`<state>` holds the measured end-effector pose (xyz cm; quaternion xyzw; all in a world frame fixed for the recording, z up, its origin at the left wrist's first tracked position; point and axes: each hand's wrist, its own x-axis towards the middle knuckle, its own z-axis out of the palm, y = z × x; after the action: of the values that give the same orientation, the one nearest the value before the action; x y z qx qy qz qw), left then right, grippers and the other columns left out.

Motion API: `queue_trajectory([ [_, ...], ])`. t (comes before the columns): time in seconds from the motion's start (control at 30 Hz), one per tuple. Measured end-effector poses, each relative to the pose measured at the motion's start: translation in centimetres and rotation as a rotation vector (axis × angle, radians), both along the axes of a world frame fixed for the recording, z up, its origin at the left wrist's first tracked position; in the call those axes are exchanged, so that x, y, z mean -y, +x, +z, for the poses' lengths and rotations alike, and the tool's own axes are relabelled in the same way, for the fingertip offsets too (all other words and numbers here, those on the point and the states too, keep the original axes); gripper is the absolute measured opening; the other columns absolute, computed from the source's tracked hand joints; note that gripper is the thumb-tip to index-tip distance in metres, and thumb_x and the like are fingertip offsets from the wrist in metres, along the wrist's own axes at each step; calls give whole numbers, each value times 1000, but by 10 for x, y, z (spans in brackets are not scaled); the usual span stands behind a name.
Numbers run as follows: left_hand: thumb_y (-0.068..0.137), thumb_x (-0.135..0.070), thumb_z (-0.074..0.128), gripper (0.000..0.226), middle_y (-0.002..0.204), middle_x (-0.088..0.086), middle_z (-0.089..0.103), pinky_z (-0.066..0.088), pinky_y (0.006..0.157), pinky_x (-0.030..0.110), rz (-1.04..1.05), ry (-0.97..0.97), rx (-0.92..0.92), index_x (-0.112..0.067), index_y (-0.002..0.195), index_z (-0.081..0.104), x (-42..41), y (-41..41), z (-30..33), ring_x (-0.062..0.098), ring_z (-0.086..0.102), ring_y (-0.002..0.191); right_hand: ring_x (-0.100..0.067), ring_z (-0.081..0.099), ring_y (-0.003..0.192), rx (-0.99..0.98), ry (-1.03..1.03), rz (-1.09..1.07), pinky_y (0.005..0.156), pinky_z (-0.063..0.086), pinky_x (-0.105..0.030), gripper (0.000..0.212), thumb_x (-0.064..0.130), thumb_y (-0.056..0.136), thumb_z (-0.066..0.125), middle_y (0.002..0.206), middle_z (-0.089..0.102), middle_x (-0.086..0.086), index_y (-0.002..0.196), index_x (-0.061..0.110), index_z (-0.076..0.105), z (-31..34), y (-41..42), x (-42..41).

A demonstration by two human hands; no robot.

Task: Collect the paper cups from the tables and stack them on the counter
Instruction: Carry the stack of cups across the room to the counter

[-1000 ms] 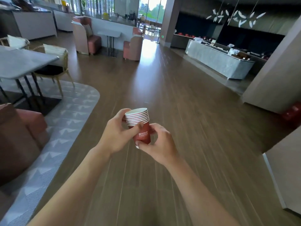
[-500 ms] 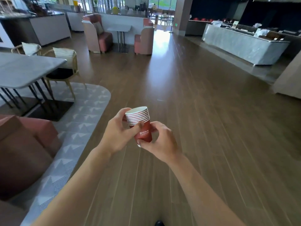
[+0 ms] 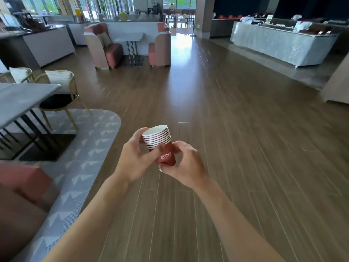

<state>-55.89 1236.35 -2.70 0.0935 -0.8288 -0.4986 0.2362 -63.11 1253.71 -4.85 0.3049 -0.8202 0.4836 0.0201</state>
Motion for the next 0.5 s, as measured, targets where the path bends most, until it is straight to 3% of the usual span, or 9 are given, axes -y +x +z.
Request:
queue_trajectory([
  [0.27,83,-50,78,58,112,-21,74,40,85,1,-30,1,12,-30,134,60,17,-77,-8,1,66,112,-5,64,102,17,-8,-45,90,54,-27,52,49,66,88,104,70,16,109,28,70,-12,-69,17],
  [0.5,82,-56,76,58,113,-26,73,41,86,1,-96,21,-8,-33,133,60,64,-152,-18,0,66,112,-7,63,102,16,28,-97,90,54,-28,51,47,67,89,104,69,15,110,28,70,-16,-134,59],
])
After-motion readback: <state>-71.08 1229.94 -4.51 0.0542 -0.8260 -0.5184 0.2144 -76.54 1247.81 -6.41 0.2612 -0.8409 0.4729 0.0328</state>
